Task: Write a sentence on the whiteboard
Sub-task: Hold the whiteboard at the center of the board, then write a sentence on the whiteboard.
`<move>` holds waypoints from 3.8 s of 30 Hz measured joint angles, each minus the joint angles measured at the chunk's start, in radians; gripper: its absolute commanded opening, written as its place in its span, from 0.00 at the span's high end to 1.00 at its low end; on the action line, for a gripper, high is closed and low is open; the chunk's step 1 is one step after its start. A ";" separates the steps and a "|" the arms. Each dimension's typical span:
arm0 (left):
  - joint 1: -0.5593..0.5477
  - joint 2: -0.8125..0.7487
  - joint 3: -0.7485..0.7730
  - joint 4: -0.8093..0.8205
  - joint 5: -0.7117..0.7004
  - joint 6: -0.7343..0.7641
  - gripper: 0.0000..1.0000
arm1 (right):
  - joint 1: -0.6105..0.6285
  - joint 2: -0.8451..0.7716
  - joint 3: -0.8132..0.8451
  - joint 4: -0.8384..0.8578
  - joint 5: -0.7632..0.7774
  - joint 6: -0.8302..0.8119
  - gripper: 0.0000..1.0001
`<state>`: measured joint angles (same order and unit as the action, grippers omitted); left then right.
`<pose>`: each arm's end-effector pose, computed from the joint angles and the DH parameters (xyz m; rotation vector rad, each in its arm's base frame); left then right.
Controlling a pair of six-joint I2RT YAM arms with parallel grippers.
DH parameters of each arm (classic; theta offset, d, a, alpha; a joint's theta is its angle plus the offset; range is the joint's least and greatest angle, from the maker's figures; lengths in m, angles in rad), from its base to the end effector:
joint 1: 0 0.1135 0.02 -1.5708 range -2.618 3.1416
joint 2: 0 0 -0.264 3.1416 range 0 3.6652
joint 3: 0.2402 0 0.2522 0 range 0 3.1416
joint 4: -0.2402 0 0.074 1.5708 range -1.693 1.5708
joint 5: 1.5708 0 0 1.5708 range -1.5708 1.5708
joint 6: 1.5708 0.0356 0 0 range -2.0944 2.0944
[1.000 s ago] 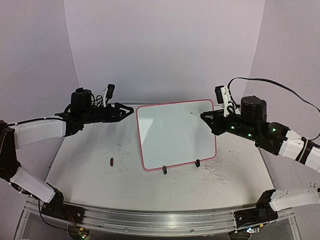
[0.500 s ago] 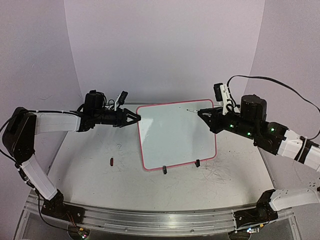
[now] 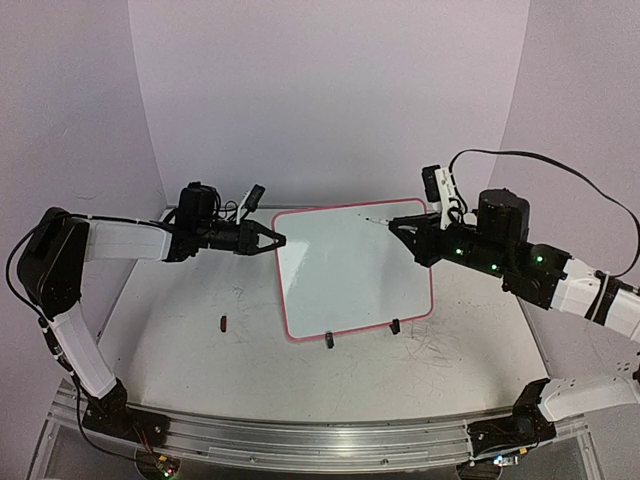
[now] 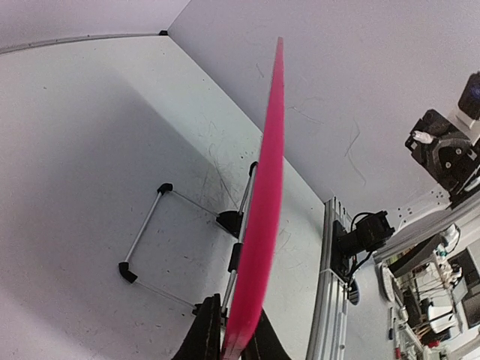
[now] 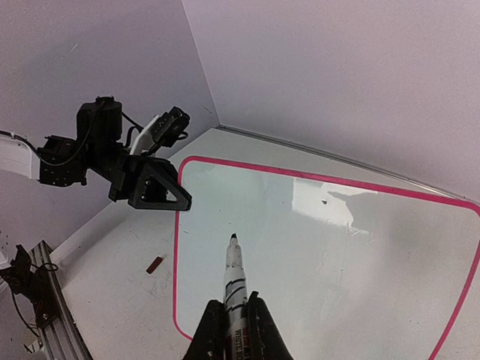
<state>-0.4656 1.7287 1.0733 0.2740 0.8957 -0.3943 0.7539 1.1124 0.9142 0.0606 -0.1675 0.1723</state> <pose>0.3285 -0.1962 0.2367 0.7109 1.9484 -1.4175 0.1878 0.1845 0.3459 -0.6326 1.6614 0.8231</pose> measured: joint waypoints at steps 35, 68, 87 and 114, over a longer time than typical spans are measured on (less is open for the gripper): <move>-0.007 -0.011 -0.014 0.016 0.013 0.058 1.00 | 0.234 0.199 0.179 -0.078 0.147 -0.143 1.00; -0.010 -0.014 -0.014 0.016 0.002 0.045 0.97 | 0.272 0.432 0.292 -0.045 0.219 -0.260 1.00; 0.000 -0.069 -0.013 0.005 -0.062 -0.017 0.76 | 0.273 0.517 0.355 0.006 0.291 -0.291 1.00; 0.000 -0.069 -0.013 0.007 -0.057 0.012 1.00 | 0.273 0.617 0.416 0.058 0.317 -0.305 1.00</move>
<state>-0.4656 1.6600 1.0599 0.2810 0.8387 -0.3819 1.0267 1.7293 1.3300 0.1185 0.1493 -0.1326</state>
